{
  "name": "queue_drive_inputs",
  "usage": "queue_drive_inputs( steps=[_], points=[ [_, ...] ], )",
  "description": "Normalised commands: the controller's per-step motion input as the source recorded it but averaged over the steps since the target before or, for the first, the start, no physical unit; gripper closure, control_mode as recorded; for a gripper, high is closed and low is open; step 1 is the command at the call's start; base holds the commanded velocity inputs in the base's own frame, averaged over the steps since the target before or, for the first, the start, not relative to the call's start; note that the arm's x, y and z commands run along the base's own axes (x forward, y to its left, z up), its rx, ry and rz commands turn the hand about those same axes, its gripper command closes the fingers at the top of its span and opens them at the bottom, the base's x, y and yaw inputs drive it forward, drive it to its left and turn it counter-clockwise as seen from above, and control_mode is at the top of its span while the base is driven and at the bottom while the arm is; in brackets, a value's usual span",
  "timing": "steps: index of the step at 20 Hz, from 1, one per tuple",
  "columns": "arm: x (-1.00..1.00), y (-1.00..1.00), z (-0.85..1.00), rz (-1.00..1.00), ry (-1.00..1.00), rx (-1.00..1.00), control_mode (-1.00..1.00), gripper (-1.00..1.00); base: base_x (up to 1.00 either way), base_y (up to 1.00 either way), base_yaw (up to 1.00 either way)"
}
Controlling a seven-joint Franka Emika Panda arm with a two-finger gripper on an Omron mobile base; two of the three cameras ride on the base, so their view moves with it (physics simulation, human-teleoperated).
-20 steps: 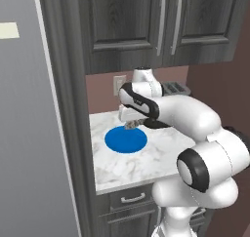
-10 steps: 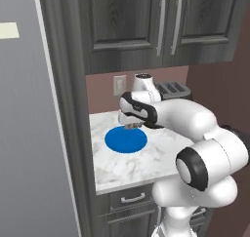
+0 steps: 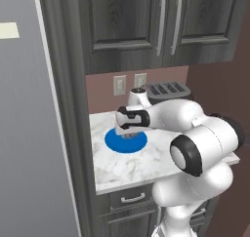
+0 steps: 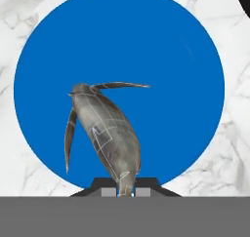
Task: Take the fish from the oven and place it on the plate on the counter.
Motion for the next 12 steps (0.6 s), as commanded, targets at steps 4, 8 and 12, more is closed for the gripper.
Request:
queue_drive_inputs(
  steps=[4,8,12],
  points=[
    [0.00,0.12,-0.24,0.00,-0.14,0.00,-1.00,1.00,0.00,0.00,0.00],
    [0.03,0.01,0.00,0.00,-0.05,0.00,-1.00,1.00,0.00,0.00,0.00],
    [0.38,0.00,-0.02,0.00,0.00,0.00,-1.00,1.00,0.00,0.00,0.00]
  ],
)
